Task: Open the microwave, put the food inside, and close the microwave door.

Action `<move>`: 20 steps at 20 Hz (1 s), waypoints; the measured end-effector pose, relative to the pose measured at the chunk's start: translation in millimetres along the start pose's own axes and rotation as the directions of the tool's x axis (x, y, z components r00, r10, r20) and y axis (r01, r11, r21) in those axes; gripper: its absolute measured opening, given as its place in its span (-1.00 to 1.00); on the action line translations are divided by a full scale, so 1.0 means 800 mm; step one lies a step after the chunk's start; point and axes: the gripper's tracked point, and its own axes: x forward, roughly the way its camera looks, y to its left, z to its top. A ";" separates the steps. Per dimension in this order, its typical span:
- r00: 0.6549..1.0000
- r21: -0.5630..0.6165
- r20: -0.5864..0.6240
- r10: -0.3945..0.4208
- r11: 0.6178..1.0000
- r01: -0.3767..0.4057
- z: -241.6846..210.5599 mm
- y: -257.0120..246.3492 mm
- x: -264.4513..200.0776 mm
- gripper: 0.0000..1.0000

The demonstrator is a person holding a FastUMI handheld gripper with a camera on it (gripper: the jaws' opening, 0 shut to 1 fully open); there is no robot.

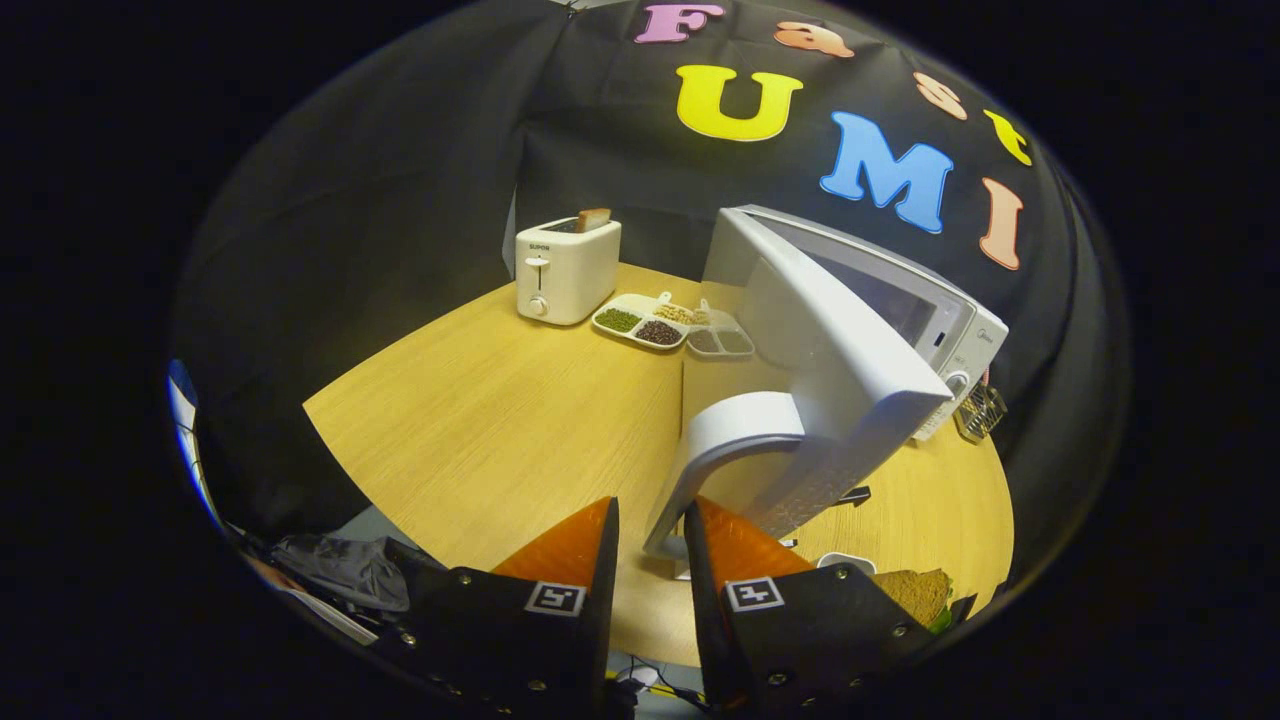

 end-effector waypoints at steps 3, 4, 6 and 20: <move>0.996 0.010 0.009 0.093 0.996 -0.093 0.009 0.033 -0.006 -0.26; 0.988 -0.001 0.024 0.150 0.989 -0.150 0.014 0.049 -0.008 -0.26; 0.960 -0.013 0.064 0.271 0.963 -0.271 0.025 0.082 -0.017 -0.26; 0.806 -0.029 0.359 0.471 0.869 -0.494 0.118 0.012 -0.151 0.55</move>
